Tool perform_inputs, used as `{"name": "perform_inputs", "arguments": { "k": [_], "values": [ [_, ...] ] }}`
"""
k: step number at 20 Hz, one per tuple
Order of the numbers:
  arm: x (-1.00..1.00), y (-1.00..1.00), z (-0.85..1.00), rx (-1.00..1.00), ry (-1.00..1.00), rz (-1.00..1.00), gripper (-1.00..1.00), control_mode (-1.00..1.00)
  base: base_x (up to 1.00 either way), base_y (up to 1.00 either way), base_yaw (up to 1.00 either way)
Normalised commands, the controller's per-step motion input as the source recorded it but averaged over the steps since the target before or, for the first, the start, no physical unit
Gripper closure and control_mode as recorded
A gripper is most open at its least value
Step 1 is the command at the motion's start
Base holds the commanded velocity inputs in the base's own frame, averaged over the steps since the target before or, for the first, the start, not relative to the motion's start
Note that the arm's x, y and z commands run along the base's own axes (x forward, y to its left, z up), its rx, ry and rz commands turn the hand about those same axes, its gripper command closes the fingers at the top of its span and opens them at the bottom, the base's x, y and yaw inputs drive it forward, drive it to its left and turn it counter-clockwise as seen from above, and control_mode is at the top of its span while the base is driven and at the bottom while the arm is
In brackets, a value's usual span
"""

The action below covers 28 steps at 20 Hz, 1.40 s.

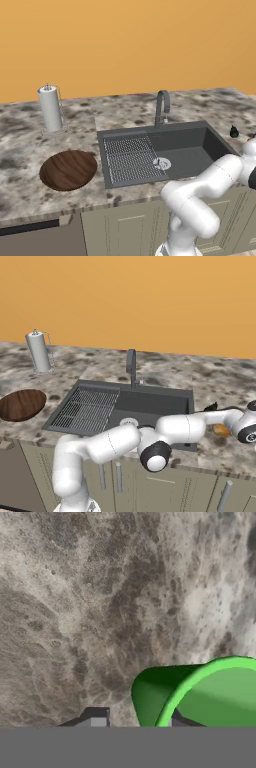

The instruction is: Remove the eggplant and potato from the sink. Then move the bowl and cup from the counter to the sink for washing.

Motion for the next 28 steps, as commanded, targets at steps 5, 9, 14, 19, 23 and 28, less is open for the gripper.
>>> {"name": "perform_inputs", "arguments": {
  "k": [5, 9, 14, 19, 23, 28],
  "values": [
    [0.14, -0.20, 0.52, 0.25, 0.07, 0.05, 1.00, -1.00, 0.00, 0.00, 0.00],
    [0.14, -0.14, 0.57, 0.25, 0.00, 0.14, 1.00, -1.00, 0.00, 0.00, 0.00],
    [0.09, -0.04, 0.62, 0.23, 0.00, 0.17, 1.00, -1.00, 0.00, 0.00, 0.00],
    [0.02, 0.00, 0.69, 0.15, 0.00, 0.16, 1.00, -1.00, 0.00, 0.00, 0.00],
    [0.00, 0.00, 0.73, 0.11, 0.00, 0.13, 1.00, -1.00, 0.00, 0.00, 0.00],
    [-0.05, 0.01, 0.68, 0.13, 0.08, 0.14, 1.00, -1.00, 0.00, 0.00, 0.00]
  ]
}}
